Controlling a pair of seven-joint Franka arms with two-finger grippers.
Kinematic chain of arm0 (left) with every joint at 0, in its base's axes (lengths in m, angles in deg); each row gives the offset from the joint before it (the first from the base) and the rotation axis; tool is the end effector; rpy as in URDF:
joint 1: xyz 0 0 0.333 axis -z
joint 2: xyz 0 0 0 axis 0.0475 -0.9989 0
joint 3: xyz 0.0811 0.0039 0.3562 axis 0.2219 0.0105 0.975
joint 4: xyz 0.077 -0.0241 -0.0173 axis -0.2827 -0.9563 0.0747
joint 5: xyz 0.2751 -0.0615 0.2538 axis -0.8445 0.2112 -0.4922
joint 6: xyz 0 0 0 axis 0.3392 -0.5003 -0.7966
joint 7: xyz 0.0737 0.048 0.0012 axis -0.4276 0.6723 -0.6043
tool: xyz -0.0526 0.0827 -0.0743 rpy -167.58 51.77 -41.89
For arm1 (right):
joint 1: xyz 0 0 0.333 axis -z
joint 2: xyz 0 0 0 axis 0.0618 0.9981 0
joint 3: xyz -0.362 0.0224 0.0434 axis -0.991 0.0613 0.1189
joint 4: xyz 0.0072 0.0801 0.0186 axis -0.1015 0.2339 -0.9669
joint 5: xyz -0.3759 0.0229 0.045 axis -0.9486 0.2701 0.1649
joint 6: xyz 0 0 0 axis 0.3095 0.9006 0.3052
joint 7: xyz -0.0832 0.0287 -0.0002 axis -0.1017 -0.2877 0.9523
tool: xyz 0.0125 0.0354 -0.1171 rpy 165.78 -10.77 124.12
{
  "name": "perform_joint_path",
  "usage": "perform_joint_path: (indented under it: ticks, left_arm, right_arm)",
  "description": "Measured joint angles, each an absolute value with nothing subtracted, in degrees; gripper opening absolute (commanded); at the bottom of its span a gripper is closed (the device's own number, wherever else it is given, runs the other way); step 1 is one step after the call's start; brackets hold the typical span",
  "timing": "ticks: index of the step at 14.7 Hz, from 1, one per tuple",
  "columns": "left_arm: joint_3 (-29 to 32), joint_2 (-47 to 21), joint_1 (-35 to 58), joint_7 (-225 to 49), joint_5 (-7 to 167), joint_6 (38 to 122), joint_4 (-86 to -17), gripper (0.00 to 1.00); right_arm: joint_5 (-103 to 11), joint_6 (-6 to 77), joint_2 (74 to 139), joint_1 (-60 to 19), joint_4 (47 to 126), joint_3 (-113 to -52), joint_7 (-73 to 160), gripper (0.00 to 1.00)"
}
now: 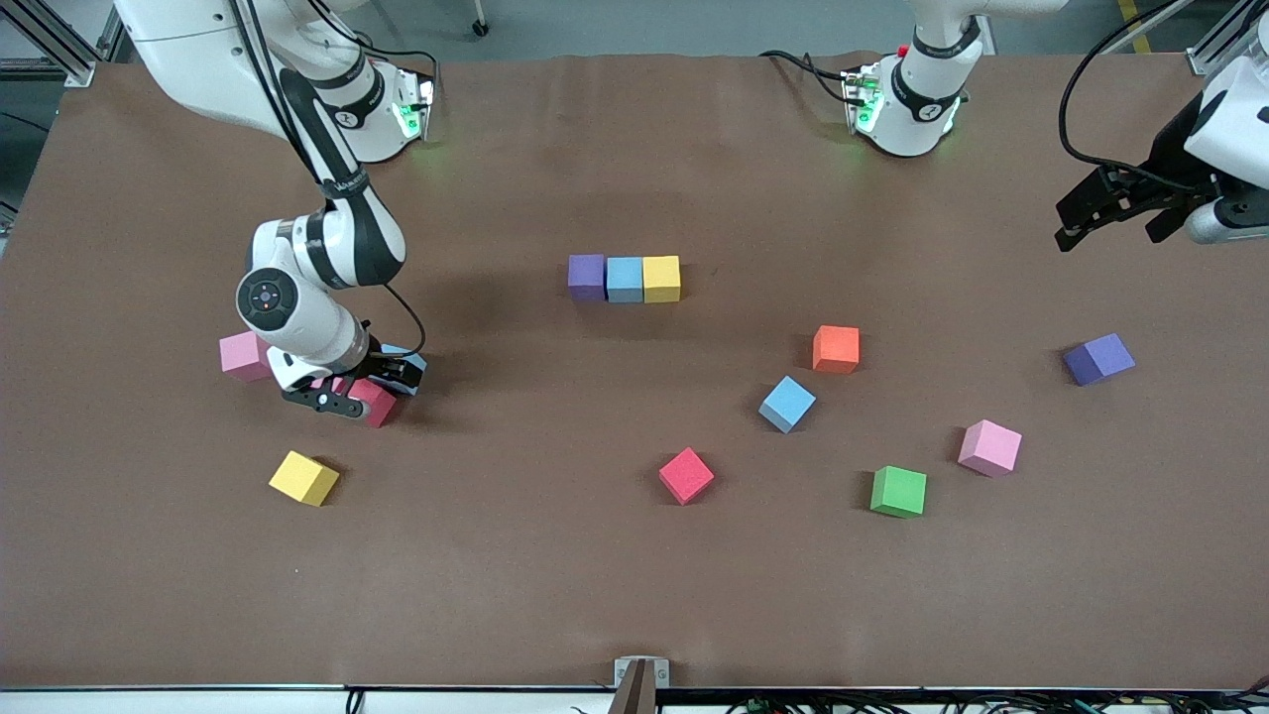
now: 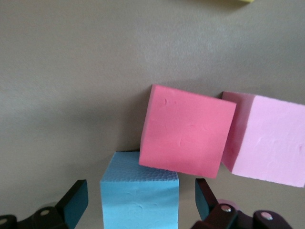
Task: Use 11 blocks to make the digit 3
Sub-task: 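Carry the light blue block to the block row with the right gripper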
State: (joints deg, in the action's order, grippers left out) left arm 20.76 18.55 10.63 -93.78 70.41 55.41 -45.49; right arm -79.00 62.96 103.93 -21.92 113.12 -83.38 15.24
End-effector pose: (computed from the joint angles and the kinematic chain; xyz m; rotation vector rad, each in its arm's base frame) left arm 0.5063 -0.0581 0.6832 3.1347 0.1528 0.1149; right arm 0.5484 0.1165 0.2558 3.1018 -0.3897 -0.0893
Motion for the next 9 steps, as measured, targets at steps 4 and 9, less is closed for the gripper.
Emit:
perform_joint_path:
  ticks: [4,9]
  left_arm:
    - [20.8,18.5,10.6,-93.8,70.4,55.4,-45.5,1.00]
    - [20.8,18.5,10.6,-93.8,70.4,55.3,-45.5,1.00]
  right_arm:
    - [-78.9,64.4,106.0,-22.1,113.4,-82.8,15.2,0.41]
    - [-78.9,64.5,106.3,-22.9,113.3,-82.1,15.2,0.19]
